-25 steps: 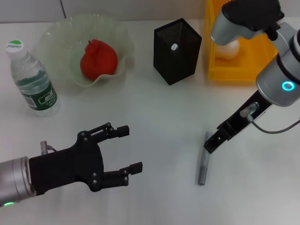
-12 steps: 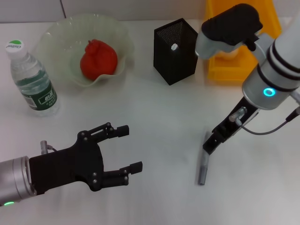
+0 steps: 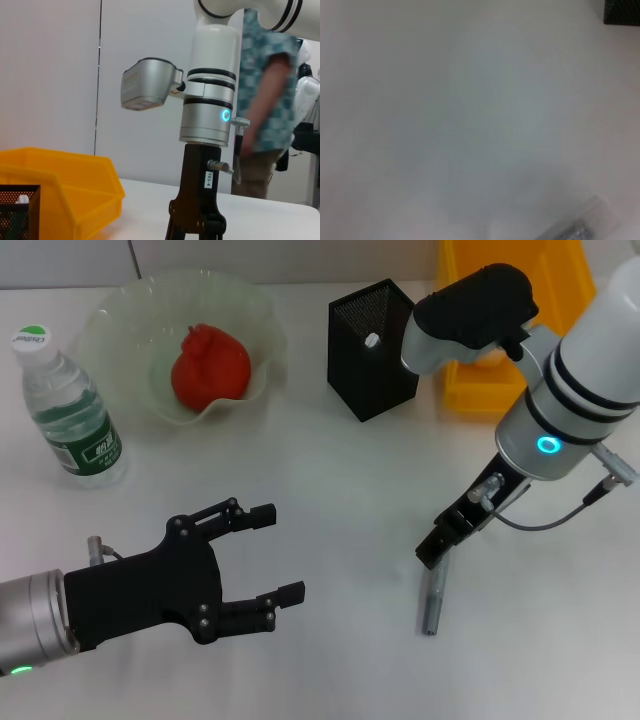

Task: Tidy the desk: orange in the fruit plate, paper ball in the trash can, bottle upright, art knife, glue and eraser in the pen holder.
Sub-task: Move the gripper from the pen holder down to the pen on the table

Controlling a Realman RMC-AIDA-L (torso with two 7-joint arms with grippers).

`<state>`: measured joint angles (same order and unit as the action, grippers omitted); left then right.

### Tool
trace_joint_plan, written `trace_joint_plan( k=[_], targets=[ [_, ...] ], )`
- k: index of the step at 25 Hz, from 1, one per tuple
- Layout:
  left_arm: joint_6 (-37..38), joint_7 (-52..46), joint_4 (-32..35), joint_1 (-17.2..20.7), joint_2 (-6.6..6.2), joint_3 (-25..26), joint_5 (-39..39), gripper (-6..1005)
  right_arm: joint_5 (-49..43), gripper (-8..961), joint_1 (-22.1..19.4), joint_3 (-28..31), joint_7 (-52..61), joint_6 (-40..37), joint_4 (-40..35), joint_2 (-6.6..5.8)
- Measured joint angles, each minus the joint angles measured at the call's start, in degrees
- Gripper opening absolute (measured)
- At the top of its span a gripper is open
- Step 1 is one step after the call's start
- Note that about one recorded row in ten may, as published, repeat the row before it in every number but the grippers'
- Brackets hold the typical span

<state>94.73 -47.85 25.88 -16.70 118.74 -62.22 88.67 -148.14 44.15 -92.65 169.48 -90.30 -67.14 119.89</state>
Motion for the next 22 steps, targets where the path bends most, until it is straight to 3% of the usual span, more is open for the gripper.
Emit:
trace_joint_plan(
  k=[22],
  targets=[
    [-0.08, 1.72, -0.57, 0.68, 0.0, -0.01, 0.09, 842, 1.38, 740, 2.48, -2.54, -0.04, 4.73, 6.97, 0.0]
  ],
)
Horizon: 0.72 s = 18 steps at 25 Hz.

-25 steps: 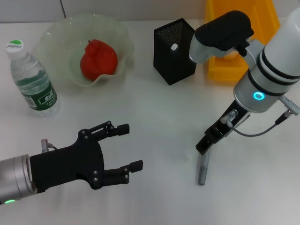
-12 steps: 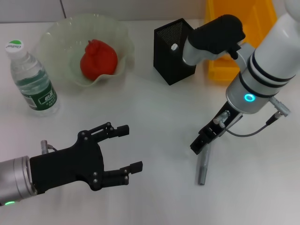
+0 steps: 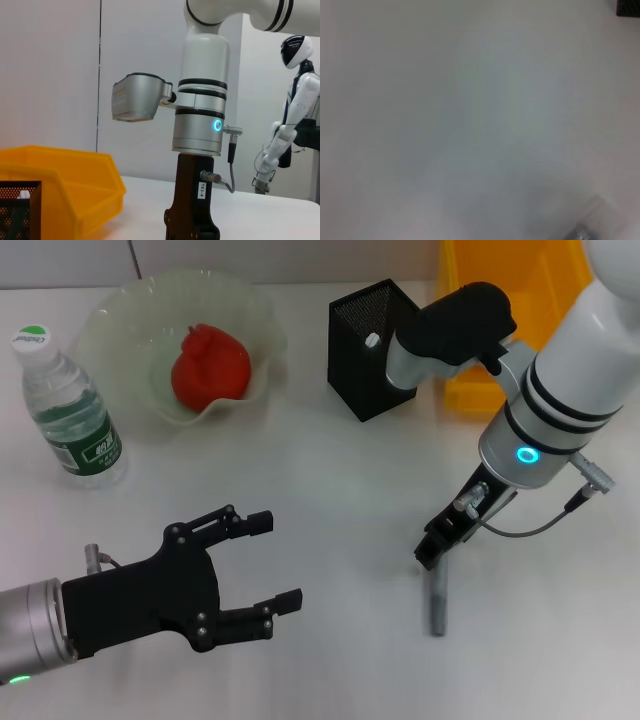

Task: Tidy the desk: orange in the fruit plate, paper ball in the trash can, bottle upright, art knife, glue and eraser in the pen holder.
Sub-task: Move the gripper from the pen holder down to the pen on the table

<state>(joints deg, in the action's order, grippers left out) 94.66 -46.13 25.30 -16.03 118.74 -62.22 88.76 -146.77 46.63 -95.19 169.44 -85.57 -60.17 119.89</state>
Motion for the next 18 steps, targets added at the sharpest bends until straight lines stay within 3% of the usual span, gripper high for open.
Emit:
trace_joint_plan(
  k=[3, 8, 16, 18],
  targets=[
    [-0.08, 0.08, 0.0, 0.18, -0.03, 0.0, -0.08, 842, 0.0, 736, 0.02, -0.03, 0.0, 0.14, 0.05, 0.0],
    [-0.1, 0.08, 0.0, 0.21, -0.08, 0.0, -0.04, 842, 0.0, 538, 0.15, 0.01, 0.0, 0.3, 0.35, 0.0],
    [-0.09, 0.08, 0.01, 0.2, -0.08, 0.0, -0.04, 842, 0.0, 476, 0.81, -0.1, 0.0, 0.41, 0.93, 0.0],
    [-0.25, 0.08, 0.01, 0.2, -0.02, 0.0, -0.04, 842, 0.0, 405, 1.1, -0.35, 0.0, 0.3, 1.34, 0.0]
  ],
)
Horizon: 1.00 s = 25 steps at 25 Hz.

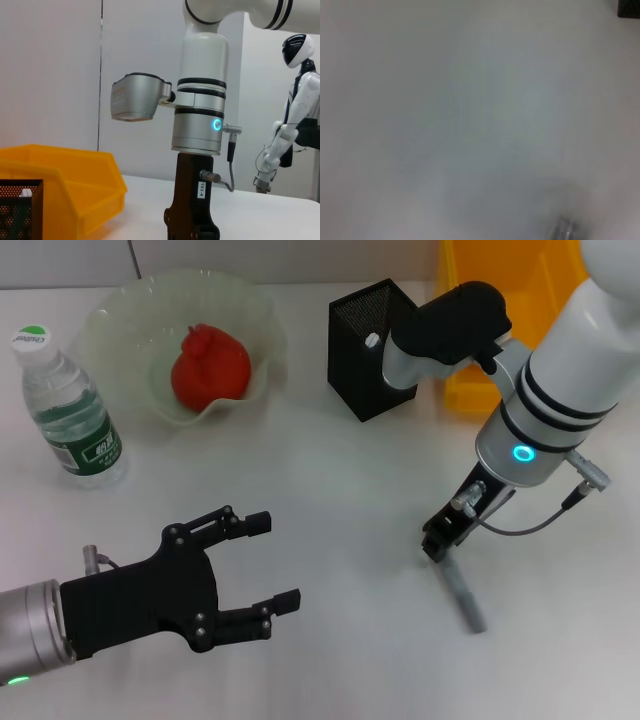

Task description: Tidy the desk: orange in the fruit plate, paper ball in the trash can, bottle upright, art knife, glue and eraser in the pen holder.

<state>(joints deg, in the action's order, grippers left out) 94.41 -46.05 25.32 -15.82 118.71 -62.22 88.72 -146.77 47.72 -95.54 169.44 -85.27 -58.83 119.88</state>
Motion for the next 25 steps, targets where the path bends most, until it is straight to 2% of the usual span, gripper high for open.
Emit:
trace_joint_plan(
  k=[4, 9, 17, 20, 21, 22, 23, 24, 25],
  targets=[
    [-0.46, 0.0, 0.0, 0.0, 0.01, 0.0, -0.01, 842, 0.0, 263, 0.92, -0.5, 0.0, 0.0, 1.83, 0.0],
    [-0.67, 0.0, 0.0, -0.07, 0.03, 0.0, -0.11, 842, 0.0, 181, 1.39, -0.76, 0.0, -0.13, 2.39, 0.0],
    [-0.61, 0.0, 0.0, -0.09, 0.03, 0.0, -0.39, 842, -0.34, 158, 1.09, -3.97, -0.05, -0.98, -0.74, 0.0],
    [-0.6, 0.0, 0.0, -0.09, 0.03, 0.0, -0.4, 842, -0.37, 149, -0.11, -3.33, -0.08, -1.56, -4.35, -0.22],
    [-0.52, 0.0, 0.0, -0.09, 0.03, 0.01, -0.43, 842, -0.93, 147, -1.33, -1.74, -0.11, -2.58, -8.33, -0.45],
    [-0.47, 0.0, 0.0, -0.1, 0.02, 0.03, -0.45, 842, -0.93, 144, -1.33, -1.74, -0.11, -2.58, -8.33, -0.45],
    [-0.45, 0.0, 0.0, -0.12, 0.03, 0.04, -0.45, 842, -2.35, 142, -2.62, 1.34, -0.42, -3.99, -12.56, -0.53],
    [-0.45, 0.0, 0.0, -0.12, 0.03, 0.04, -0.45, 842, -2.35, 139, -2.62, 1.34, -0.42, -3.99, -12.56, -0.53],
    [-0.4, 0.0, 0.0, -0.23, 0.02, 0.04, -0.48, 842, -4.68, 137, -4.55, 5.84, -1.19, -5.03, -18.65, -0.56]
  ],
)
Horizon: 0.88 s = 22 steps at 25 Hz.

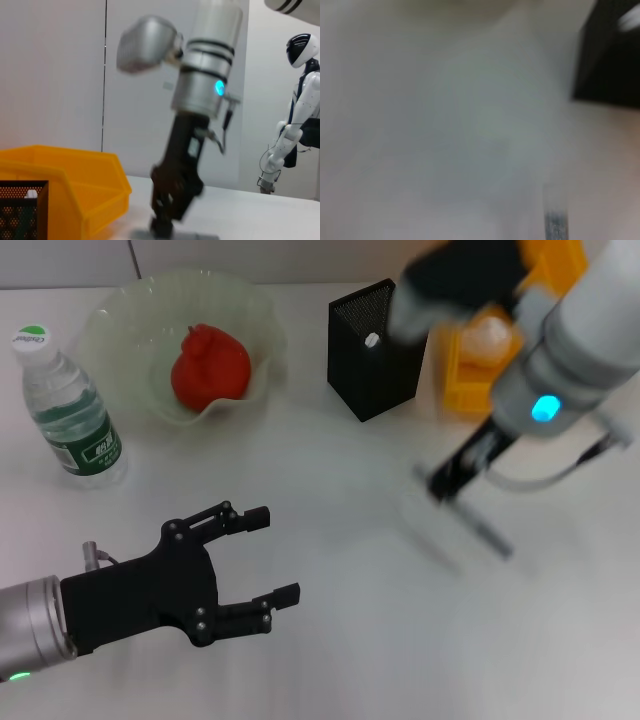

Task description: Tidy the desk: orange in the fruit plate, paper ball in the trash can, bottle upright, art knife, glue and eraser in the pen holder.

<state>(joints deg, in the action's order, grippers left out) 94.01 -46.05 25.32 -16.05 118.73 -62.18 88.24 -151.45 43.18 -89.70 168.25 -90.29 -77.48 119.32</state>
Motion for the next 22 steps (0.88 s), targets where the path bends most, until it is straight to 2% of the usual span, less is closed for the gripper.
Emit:
trace_joint_plan(
  k=[1, 4, 5, 6, 7, 8, 9, 10, 11, 14, 15, 16, 17, 18, 19, 20, 21, 22],
  targets=[
    [0.0, 0.0, 0.0, 0.0, 0.0, 0.0, 0.0, 842, 0.0, 136, 0.0, 0.0, 0.0, 0.0, 0.0, 0.0],
    [-0.04, 0.0, -0.05, -0.22, 0.05, -0.13, -0.02, 842, 0.38, 134, -4.27, 7.72, -3.76, 2.66, -10.26, 0.01],
    [-0.11, -0.02, -0.09, -0.33, 0.07, -0.19, -0.01, 842, 6.28, 134, -8.41, 12.5, -8.0, 7.3, -17.11, 0.04],
    [-0.11, -0.07, -0.09, -0.36, 0.08, -0.2, -0.03, 842, 9.87, 133, -10.5, 14.05, -10.1, 10.12, -19.37, 0.03],
    [-0.11, -0.12, -0.09, -0.37, 0.08, -0.2, -0.05, 842, 9.87, 132, -10.5, 14.05, -10.1, 10.12, -19.37, 0.03],
    [-0.11, -0.12, -0.09, -0.37, 0.08, -0.2, -0.05, 842, 14.04, 132, -12.71, 15.04, -12.7, 13.41, -20.76, 0.02],
    [-0.11, -0.17, -0.1, -0.38, 0.09, -0.22, -0.06, 842, 18.97, 131, -15.22, 15.78, -16.41, 17.96, -21.52, 0.01],
    [-0.14, -0.2, -0.1, -0.39, 0.09, -0.22, -0.1, 842, 29.58, 130, -19.71, 16.2, -26.65, 26.96, -19.57, 0.0],
    [-0.14, -0.2, -0.1, -0.39, 0.09, -0.22, -0.1, 842, 29.58, 129, -19.71, 16.2, -26.65, 26.96, -19.57, 0.0],
    [-0.25, -0.2, -0.1, -0.39, 0.1, -0.23, -0.11, 842, 48.07, 127, -22.55, 16.36, -47.21, 36.11, -9.35, 0.03],
    [-0.29, -0.06, -0.1, -0.4, 0.09, -0.22, -0.1, 842, 62.36, 127, -21.58, 17.32, -63.38, 37.86, 2.21, -0.04],
    [-0.29, -0.06, -0.1, -0.4, 0.09, -0.22, -0.1, 842, 62.36, 126, -21.58, 17.32, -63.38, 37.86, 2.21, -0.04],
    [-0.31, -0.04, -0.1, -0.41, 0.09, -0.22, -0.1, 842, 68.83, 126, -20.48, 18.13, -70.53, 37.86, 7.81, -0.12],
    [-0.32, -0.03, -0.09, -0.45, 0.09, -0.22, -0.1, 842, 79.61, 126, -17.02, 20.34, -83.82, 37.33, 20.27, -0.2],
    [-0.32, -0.03, -0.09, -0.45, 0.09, -0.22, -0.1, 842, 79.61, 126, -17.02, 20.34, -83.82, 37.33, 20.27, -0.2],
    [-0.32, -0.02, -0.09, -0.53, 0.09, -0.22, -0.1, 842, 86.63, 125, -12.72, 22.66, -93.0, 36.83, 31.2, -0.4],
    [-0.32, -0.02, -0.09, -0.53, 0.09, -0.22, -0.1, 842, 86.63, 125, -12.72, 22.66, -93.0, 36.83, 31.2, -0.4],
    [-0.33, -0.03, -0.09, -0.62, 0.09, -0.22, -0.12, 842, 87.7, 125, -11.13, 23.28, -94.91, 36.74, 34.25, -0.54]
  ],
)
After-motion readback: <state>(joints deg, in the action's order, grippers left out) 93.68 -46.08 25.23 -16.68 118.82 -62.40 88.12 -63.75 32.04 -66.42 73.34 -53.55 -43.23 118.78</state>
